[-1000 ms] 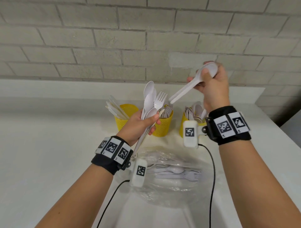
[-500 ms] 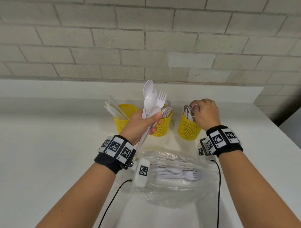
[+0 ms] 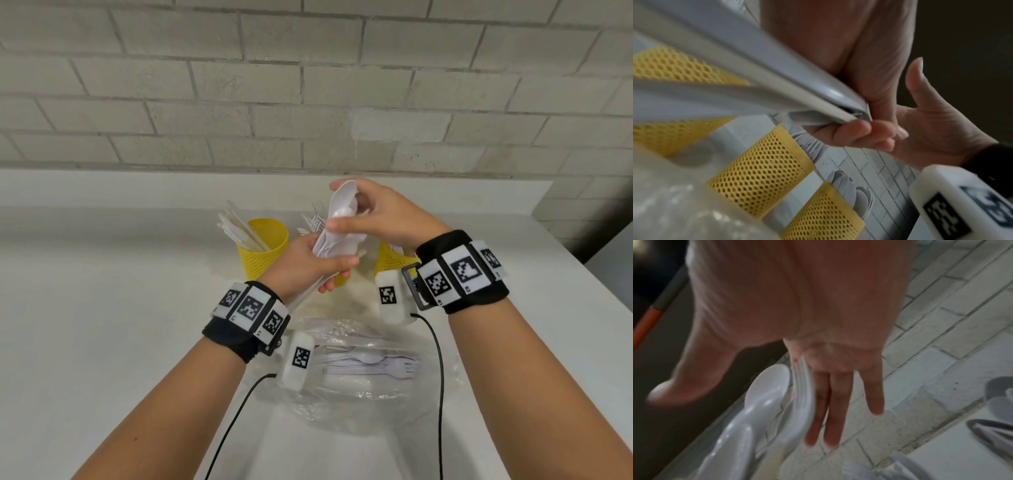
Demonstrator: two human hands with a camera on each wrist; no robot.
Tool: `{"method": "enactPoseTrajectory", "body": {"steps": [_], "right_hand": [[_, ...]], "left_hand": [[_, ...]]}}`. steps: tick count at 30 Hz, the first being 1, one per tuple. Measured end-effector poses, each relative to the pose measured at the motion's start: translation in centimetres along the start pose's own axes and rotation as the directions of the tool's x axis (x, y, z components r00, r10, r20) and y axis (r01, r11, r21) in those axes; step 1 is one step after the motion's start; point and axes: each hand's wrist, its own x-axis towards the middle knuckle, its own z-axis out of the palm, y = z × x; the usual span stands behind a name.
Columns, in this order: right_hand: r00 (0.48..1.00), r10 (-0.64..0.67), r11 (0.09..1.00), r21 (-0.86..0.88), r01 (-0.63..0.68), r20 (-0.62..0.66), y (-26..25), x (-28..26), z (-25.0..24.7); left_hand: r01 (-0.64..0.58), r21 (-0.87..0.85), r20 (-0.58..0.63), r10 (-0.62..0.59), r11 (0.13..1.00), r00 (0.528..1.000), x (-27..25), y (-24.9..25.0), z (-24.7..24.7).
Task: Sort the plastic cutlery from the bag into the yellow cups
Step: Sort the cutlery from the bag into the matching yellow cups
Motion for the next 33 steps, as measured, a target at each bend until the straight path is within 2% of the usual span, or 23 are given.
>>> {"method": "enactPoseTrajectory", "body": {"steps": [1,3,9,15,21,23,26,33], "right_hand": [[0.999,0.003,1.0,-0.02,-0.002,0.04,0.0,0.2,0.2],[0.999,-0.016,0.999,-0.033,0.017,0.035,0.1,0.4,0.3],[0.997,-0.08,0.987,0.139,0.078,0.006,0.7,0.3,0.6],[0.992,-0.12,0.963,0.24,0.126,-0.038,1.2,0.1,0.4],[0.992,-0.102,0.931,0.343,0.121,-0.075,1.3,-0.3,0.7],[0.995,-0.093,0.917,0.386,0.103,-0.046,1.3,-0.5,0.7],[0.998,-0.058,0.943,0.328,0.059,-0.013,1.1,-0.5,1.0],[0.995,-0.029,0.923,0.38,0.064,-0.097,1.3,-0.7,0.8]], "left_hand": [[0.01,0.019,0.016,-0.01,1.0,1.0,-0.1,0.1,0.0],[0.02,0.034,0.019,-0.021,0.999,1.0,-0.3,0.1,-0.1],[0.025,0.065,0.024,-0.027,0.998,0.999,-0.5,0.5,-0.8],[0.013,0.045,0.065,-0.016,0.999,0.998,-0.6,0.8,-1.1],[0.056,-0.022,0.089,-0.053,0.998,0.995,-0.7,1.1,-1.2],[0.069,-0.028,0.099,-0.066,0.997,0.993,-0.7,1.2,-1.1],[0.084,-0.003,0.092,-0.084,0.996,0.992,-0.6,1.0,-0.8],[0.123,-0.027,0.094,-0.12,0.992,0.988,-0.4,0.8,-0.8]]}}
